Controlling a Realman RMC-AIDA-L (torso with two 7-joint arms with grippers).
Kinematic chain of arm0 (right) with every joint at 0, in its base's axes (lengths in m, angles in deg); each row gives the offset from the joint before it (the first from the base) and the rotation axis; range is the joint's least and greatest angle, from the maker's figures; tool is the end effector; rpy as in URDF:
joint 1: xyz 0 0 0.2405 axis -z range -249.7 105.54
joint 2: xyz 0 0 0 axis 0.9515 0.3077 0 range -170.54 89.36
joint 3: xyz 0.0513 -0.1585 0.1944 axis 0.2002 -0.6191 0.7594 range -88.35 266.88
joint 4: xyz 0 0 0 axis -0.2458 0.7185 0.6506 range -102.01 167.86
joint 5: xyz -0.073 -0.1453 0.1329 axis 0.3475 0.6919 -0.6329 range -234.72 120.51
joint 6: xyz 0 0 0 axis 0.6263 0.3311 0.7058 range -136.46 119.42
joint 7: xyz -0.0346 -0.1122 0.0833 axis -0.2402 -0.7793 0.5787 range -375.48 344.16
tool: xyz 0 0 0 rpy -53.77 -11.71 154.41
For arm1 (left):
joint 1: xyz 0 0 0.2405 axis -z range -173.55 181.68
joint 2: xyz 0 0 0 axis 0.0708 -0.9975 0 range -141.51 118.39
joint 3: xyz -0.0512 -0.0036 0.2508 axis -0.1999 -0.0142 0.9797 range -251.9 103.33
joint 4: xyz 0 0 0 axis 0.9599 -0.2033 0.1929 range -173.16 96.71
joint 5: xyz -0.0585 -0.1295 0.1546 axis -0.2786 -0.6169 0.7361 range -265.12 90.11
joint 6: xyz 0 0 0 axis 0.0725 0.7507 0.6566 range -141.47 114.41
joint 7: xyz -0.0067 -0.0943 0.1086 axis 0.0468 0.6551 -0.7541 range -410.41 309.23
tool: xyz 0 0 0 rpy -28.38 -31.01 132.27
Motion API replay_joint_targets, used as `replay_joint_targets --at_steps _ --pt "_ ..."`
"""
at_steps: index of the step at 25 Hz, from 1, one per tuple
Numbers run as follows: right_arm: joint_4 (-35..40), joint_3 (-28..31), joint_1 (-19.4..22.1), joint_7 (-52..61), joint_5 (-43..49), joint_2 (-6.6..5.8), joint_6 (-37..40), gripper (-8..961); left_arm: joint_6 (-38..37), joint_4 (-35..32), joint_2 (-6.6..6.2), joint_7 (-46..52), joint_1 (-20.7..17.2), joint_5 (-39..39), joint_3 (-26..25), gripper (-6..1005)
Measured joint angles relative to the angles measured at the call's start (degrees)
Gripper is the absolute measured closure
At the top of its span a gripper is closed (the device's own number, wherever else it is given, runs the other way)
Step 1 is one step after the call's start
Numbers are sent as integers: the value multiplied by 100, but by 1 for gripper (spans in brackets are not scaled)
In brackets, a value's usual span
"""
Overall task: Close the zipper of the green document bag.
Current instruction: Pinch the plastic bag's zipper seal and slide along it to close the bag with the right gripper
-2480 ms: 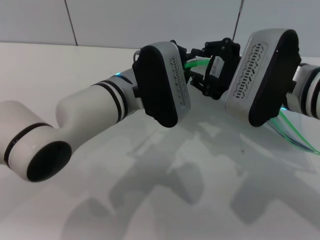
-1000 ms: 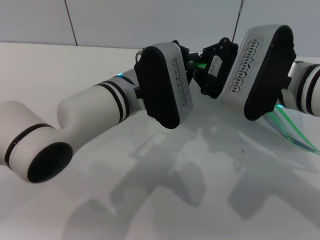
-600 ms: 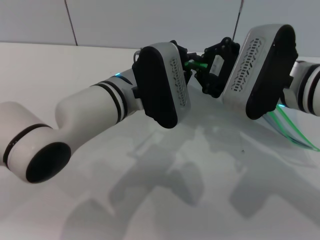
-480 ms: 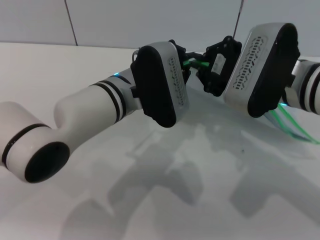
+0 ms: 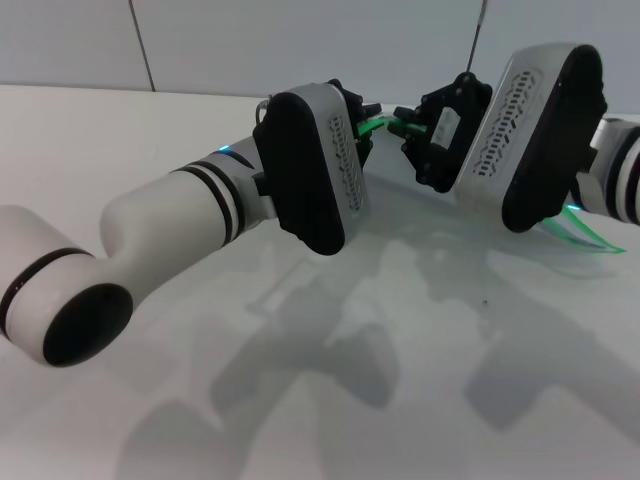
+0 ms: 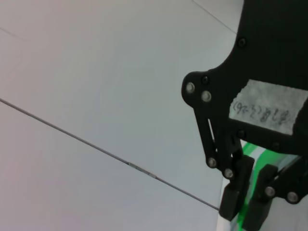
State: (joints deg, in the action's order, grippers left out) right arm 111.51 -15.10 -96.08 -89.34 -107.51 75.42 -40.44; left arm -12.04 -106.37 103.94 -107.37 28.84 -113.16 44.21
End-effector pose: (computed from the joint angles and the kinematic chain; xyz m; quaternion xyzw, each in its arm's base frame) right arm 0.1304 0.3773 -0.0430 -0.9271 -0.1114 0.0031 0.3579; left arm -0.1385 0.3799 -0.0700 -0.8601 0.2179 0.0071 0.4612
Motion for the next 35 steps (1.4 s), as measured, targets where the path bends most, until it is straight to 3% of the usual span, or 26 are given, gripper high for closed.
replay_joint_targets --at_steps 14,19,24,35 --pt "-14 -30 -25 51 221 25 18 876 1 3 0 -33 0 0 -4 947" --pt "-10 -31 -34 108 224 27 48 769 0 4 17 -61 0 0 -3 947" --pt "-19 -30 -36 109 225 27 61 726 0 -3 22 -75 0 0 -2 947" --pt "-241 30 -174 311 226 24 81 724 -2 -18 25 -89 0 0 27 946"
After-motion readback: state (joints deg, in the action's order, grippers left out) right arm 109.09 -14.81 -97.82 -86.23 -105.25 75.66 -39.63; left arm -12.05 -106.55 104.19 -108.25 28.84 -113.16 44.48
